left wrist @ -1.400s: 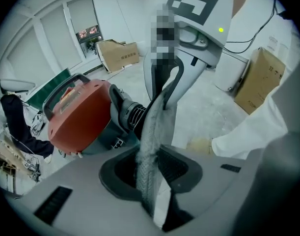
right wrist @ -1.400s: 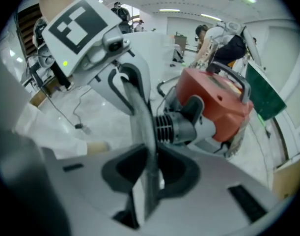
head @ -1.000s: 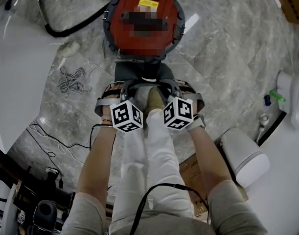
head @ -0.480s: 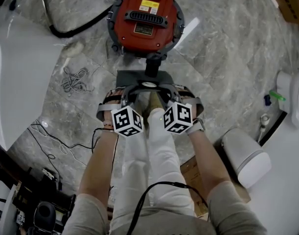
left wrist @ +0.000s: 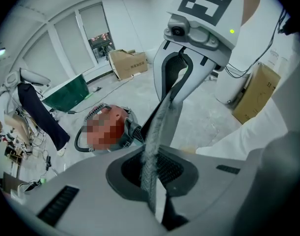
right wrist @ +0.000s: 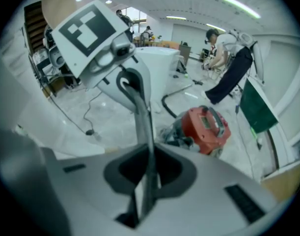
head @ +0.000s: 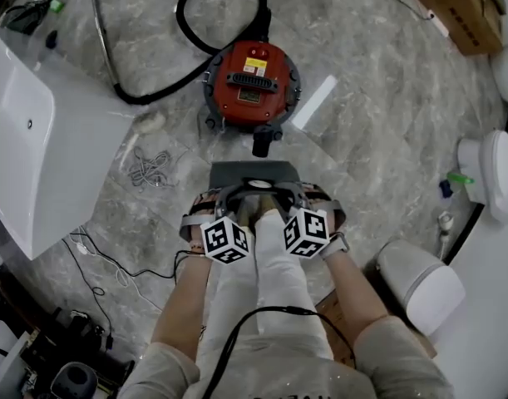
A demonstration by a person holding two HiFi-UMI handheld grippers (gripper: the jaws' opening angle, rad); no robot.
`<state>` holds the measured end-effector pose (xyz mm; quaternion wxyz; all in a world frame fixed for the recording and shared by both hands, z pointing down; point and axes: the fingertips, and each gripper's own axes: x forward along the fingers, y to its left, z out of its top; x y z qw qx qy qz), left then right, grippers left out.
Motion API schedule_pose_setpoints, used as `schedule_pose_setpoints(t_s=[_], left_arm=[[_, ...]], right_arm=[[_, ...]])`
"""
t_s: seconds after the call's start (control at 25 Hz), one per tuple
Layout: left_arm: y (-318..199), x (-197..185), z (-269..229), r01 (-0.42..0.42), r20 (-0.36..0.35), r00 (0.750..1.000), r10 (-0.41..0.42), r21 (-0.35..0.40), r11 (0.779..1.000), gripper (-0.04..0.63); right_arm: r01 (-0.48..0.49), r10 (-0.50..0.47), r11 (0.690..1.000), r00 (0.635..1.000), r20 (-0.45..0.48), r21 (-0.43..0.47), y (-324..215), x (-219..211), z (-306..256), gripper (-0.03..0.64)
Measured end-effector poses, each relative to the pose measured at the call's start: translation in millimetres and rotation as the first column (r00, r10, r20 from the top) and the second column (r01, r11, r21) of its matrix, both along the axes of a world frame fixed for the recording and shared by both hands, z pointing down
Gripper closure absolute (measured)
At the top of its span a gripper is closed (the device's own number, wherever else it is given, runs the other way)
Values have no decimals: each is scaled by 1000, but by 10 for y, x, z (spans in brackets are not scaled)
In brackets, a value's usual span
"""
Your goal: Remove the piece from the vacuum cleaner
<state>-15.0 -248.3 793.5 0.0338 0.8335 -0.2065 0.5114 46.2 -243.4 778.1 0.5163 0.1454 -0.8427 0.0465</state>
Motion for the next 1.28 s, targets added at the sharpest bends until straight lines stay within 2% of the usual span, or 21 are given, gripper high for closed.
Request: schedule_pose_setpoints(t_s=[0.2,0.4,0.64,0.84,0.96,1.08,1.28], left_arm=[[53,31,-562,-4,-35,999,5,36,999,565],[55,32,-1055,-20,-62,998,25,71,997,565],[57,71,-1586,-23,-132,991,33,78,997,565],[61,62,-1912,2,-177,984,8,57,998,565],[50,64,-2108,37,-222,975,-32,18,999,565],[59,104,-2326,70,-265,961,-72,-20,997,565],[88,120,-2572,64,-305,949,-76,-50,997,565]], right_arm=[[9,-9,999,1000,-4,44,58,20,-589,575],[-37,35,998,999,32,55,106,9,-1091,575],[-82,75,993,994,79,90,144,22,-1650,575],[-106,93,989,988,123,102,160,2,-2001,575],[-119,102,988,981,165,99,159,-10,-2208,575],[-138,119,987,972,202,80,174,24,-2409,575],[-129,116,991,965,235,38,182,39,-2639,575]])
